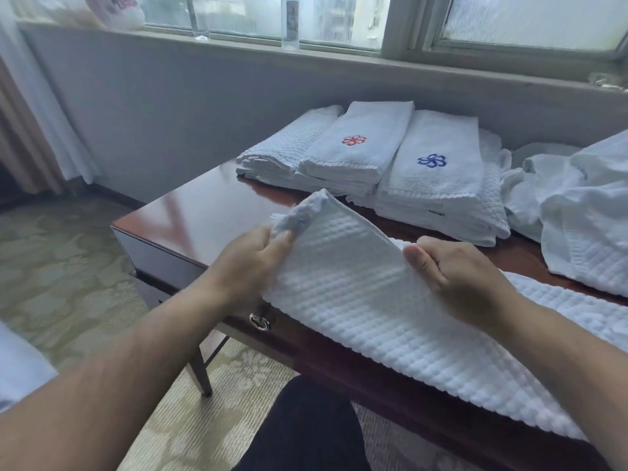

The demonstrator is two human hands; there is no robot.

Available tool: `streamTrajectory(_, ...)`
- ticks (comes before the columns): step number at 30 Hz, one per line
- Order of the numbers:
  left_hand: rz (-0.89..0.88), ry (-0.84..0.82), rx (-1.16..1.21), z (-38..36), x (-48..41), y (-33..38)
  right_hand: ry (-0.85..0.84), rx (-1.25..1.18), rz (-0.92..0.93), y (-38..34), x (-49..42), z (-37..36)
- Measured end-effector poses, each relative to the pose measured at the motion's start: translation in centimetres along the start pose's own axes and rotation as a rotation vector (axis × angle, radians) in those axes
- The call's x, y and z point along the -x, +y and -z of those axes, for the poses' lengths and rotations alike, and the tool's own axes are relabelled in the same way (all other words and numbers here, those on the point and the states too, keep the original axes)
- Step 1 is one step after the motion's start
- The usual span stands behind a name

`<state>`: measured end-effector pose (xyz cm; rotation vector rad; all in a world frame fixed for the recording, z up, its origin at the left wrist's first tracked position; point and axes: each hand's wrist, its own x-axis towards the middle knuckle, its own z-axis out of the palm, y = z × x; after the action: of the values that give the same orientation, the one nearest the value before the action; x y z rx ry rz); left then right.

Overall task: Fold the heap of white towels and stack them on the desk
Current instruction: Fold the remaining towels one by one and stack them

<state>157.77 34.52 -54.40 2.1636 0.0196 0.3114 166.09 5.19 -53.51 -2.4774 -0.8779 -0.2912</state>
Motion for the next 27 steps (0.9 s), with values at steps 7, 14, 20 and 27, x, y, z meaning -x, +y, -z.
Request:
streamTrajectory(7,0.181,0.09,-0.428,1.5,-1.9,-1.2,-0.131,0.005,-0.101,-0.1,-0.4,0.9)
streamTrajectory(14,0.185,0.264,0.227,1.7,-1.3,-1.3,0.178,0.187,-0.291,0.2,0.6,1.0)
streamTrajectory(20,0.085,0.405,0.255,-1.0,1.0,-0.5,0.045,0.163,-0.201,-2.9,-1.0,-0.6)
streamTrajectory(27,0.06,0.438,0.243,-0.7,1.8,0.2,0.035,0.127,0.12,-6.3,-3.3,-6.0)
